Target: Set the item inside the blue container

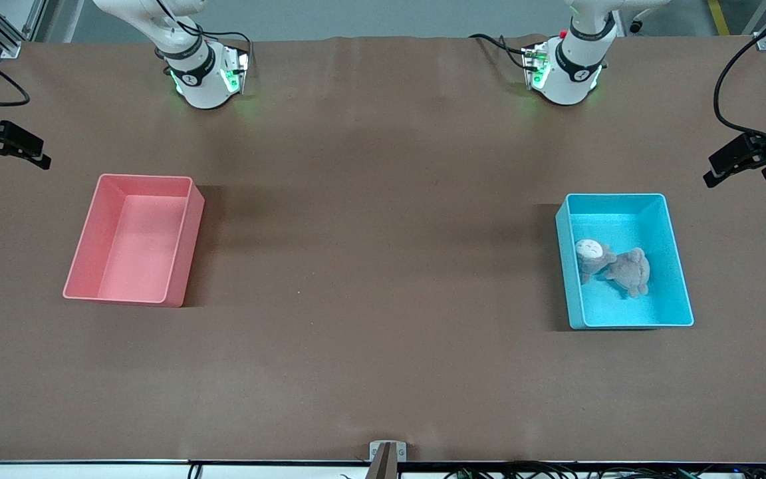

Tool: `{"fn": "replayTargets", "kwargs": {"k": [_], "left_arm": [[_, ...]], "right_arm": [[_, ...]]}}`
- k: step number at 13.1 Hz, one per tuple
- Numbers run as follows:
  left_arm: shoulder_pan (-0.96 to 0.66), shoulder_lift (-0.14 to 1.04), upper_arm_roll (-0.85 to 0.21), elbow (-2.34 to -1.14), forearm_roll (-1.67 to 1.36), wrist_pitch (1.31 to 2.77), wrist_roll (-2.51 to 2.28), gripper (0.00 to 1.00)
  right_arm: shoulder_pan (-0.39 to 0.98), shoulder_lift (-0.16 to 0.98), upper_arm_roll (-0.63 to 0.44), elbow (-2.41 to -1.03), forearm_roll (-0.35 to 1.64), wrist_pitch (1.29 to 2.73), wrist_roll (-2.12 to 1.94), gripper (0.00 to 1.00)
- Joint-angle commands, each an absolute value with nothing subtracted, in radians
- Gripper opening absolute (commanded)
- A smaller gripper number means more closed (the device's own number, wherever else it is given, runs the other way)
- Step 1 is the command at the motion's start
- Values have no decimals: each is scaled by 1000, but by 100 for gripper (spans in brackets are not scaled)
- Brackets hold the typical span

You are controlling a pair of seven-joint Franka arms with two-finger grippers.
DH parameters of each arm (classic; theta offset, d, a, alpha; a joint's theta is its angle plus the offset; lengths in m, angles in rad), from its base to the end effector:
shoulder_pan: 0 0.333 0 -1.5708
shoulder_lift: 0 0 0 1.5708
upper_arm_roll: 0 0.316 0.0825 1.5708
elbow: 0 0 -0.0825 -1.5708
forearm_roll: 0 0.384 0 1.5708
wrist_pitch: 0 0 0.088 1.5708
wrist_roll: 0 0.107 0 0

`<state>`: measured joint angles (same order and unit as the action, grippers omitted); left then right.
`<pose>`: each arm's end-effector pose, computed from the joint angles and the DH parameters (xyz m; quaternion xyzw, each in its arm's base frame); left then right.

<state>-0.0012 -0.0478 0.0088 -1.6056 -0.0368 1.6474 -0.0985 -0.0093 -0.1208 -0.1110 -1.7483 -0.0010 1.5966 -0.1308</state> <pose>0.5474 0.0006 0.6414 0.9974 0.0536 0.0439 0.0206 0.5126 -0.0653 0.6072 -0.9998 -0.0058 0.0149 0.0081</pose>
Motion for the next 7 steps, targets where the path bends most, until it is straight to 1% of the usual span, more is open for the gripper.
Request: {"fn": "replayTargets", "kwargs": {"k": [1,7], "left_arm": [[-8,-52,12,-1588,-51,1640,-94,100],[-14,-55,-18,-1575,-37,1634,-97,100]], "right_arm": [[-14,-146,-107,-1767,-5,1601,-137,100],[-14,-146,-107,-1767,-5,1603,-138,100]]}}
